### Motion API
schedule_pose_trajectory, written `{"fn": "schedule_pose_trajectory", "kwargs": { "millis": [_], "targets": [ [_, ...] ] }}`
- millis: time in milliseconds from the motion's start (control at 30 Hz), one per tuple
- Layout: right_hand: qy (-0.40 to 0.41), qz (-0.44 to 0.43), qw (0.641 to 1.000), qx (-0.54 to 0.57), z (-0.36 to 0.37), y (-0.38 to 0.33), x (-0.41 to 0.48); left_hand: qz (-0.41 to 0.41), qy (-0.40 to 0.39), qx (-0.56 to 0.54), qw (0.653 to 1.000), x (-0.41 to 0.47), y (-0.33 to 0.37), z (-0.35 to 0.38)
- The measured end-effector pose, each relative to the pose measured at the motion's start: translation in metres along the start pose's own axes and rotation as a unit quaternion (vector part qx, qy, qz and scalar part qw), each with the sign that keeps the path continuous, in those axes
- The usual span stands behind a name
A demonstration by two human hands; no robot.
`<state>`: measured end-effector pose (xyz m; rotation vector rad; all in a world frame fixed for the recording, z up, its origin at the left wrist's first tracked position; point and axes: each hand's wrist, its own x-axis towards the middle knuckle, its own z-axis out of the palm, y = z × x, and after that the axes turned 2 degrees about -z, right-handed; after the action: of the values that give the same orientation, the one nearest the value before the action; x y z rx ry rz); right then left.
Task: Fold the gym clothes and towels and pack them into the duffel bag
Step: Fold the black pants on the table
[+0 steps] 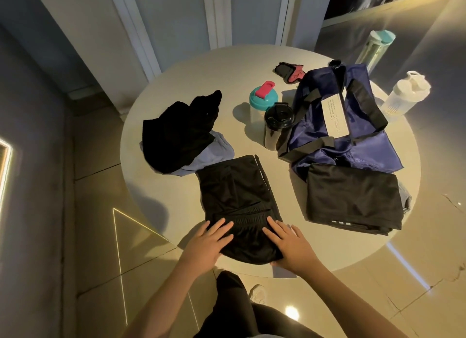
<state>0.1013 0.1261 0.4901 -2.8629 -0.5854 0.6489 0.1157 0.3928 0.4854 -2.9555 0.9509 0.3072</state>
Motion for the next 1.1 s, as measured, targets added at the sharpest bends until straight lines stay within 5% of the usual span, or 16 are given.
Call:
{"fn": "schedule_pose_trajectory", "kwargs": {
  "millis": [367,633,1100],
  "targets": [
    [0.135,-0.004,0.99,0.041,0.009,-0.002,-0.011,-0.061,-0.017,-0.143,0.988,-0.007,0.002,-0.017],
    [0.157,0.087,0.952,0.248,-0.038,0.001,0.002,-0.243,-0.062,-0.376,0.892,0.015,-0.022,-0.066],
    [0.185,0.198,0.909,0.316,-0.106,0.012,0.09,-0.331,-0.009,-0.308,0.892,0.098,-0.075,-0.096]
  ]
}}
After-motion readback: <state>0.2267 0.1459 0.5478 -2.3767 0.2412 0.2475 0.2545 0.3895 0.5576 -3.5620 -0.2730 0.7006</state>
